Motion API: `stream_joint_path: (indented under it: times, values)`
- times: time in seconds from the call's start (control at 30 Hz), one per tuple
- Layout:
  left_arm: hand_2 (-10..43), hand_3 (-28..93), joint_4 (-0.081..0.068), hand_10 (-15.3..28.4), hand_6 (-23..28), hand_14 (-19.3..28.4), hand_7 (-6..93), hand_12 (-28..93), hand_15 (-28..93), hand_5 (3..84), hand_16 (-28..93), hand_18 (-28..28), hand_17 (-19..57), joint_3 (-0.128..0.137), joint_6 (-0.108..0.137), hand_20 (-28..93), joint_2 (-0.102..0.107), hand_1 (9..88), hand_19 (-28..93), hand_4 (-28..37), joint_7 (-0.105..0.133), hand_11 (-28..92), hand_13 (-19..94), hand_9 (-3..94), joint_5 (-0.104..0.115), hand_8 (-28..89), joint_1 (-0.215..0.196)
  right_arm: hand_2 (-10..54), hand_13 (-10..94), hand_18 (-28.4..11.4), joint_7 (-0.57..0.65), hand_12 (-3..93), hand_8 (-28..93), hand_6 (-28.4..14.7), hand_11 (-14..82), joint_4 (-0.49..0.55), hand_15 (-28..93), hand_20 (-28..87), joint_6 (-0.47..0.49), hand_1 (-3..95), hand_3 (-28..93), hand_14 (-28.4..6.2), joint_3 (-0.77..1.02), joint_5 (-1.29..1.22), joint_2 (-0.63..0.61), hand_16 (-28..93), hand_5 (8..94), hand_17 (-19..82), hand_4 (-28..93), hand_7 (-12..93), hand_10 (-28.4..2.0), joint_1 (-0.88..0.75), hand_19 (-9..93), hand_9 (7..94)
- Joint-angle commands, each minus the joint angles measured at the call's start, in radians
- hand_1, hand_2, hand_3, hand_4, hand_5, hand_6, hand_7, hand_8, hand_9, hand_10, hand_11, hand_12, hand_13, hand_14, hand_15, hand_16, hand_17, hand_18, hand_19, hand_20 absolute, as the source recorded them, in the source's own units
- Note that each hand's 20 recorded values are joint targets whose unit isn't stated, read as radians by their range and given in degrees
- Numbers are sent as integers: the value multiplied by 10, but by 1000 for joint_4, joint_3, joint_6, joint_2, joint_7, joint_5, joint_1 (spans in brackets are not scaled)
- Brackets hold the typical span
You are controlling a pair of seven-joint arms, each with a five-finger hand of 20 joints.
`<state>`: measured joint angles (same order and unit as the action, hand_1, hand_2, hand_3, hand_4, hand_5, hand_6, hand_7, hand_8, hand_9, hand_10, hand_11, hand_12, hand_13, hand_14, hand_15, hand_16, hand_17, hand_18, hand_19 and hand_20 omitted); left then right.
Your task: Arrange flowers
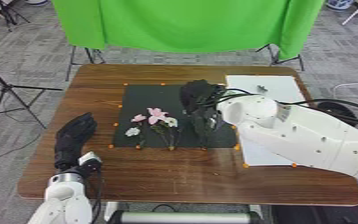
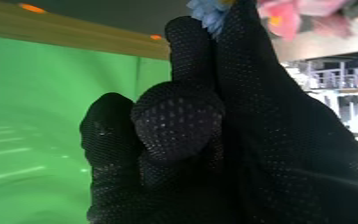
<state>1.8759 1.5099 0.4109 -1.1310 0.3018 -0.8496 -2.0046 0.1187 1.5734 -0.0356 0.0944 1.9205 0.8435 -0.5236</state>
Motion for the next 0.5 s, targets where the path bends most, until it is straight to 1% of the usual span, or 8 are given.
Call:
stream_joint_path:
  times: [0.03,0.1,0.17,0.2,0.27,0.3,0.33,0.5]
  values:
    - [99,707,-17,118,15,143,223,107,243,519,-27,125,148,-5,-20,238,-20,417,164,-165,-7,251,394,464,2,-24,-8,-82,897,-130,19,310,5,22,38,-32,602,492,11,607,646,-15,1,9,-26,291,764,604,-237,237,-90,14,932,853]
    - [100,707,-31,118,14,143,223,107,243,518,-27,125,147,9,-38,238,-24,417,164,-165,-20,251,394,464,-1,-23,4,-81,897,-130,18,310,4,23,37,-33,602,493,30,605,647,-15,5,3,-28,291,762,603,-233,238,-88,11,932,851]
    - [100,707,-39,117,14,143,224,107,243,518,-27,125,147,16,-46,238,-27,416,164,-165,-23,250,394,464,-1,-22,8,-79,896,-130,23,309,4,26,36,-32,602,494,38,601,648,-16,9,-12,-30,291,756,601,-229,241,-86,7,932,845]
    - [100,706,-33,118,14,143,224,107,243,518,-27,125,147,25,-51,238,-28,416,164,-164,-23,250,394,464,-1,-22,-2,-77,895,-130,25,304,1,27,38,-29,603,495,46,597,648,-16,14,-17,-31,291,752,601,-222,247,-85,4,932,839]
    - [99,708,-35,118,14,143,223,107,244,518,-27,125,147,31,-59,238,-30,415,164,-163,-27,250,394,464,-1,-23,-2,-76,893,-131,33,296,0,30,39,-25,603,496,67,586,650,-17,24,-24,-34,292,745,600,-213,254,-83,0,932,829]
    - [99,708,-45,117,14,142,222,107,244,518,-27,125,146,36,-66,238,-32,415,164,-163,-33,250,394,464,-3,-25,7,-75,892,-132,36,291,1,33,42,-23,604,497,84,577,651,-18,29,-19,-34,291,740,597,-204,256,-84,-1,932,816]
    - [99,708,-46,118,14,143,222,107,244,518,-27,125,146,43,-72,238,-34,415,164,-164,-36,250,394,463,-3,-26,7,-75,888,-132,39,286,1,35,48,-22,605,498,107,571,649,-19,38,-14,-35,292,732,596,-198,259,-83,-4,932,808]
    - [98,707,-47,118,13,144,223,107,245,517,-27,125,146,41,-75,237,-35,414,164,-164,-37,250,393,463,-4,-27,9,-87,866,-140,62,227,-11,44,100,-18,607,488,166,540,640,-26,54,-13,-33,285,697,570,-180,254,-95,-8,932,747]
